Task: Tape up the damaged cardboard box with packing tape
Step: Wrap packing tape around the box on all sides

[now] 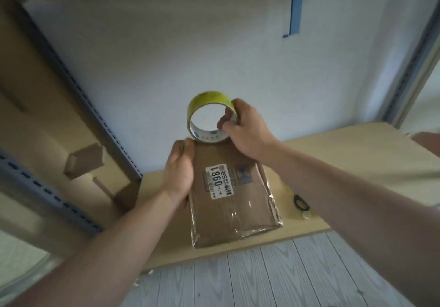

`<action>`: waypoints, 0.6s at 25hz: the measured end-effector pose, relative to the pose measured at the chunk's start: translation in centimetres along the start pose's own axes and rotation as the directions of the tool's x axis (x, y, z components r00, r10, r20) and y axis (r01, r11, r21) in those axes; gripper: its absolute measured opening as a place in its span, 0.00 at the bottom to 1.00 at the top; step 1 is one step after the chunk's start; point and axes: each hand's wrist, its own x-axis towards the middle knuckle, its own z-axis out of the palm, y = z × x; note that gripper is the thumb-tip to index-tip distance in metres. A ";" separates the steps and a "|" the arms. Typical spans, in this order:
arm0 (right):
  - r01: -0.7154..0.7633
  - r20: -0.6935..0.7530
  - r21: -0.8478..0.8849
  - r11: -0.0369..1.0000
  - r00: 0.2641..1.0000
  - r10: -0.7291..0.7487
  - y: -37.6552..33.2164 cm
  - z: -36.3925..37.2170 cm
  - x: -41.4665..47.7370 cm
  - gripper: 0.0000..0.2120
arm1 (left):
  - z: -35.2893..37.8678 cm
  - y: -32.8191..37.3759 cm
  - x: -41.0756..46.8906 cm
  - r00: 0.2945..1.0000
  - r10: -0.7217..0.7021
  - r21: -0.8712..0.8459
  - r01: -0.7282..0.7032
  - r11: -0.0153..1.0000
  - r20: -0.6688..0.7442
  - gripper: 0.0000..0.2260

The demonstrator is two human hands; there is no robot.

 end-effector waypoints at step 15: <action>-0.153 0.141 -0.278 0.948 0.970 0.198 -2.5 7.1 5.4 0.12 | -4.7 -4.4 2.3 0.995 -0.074 0.046 0.071 0.996 0.061 0.15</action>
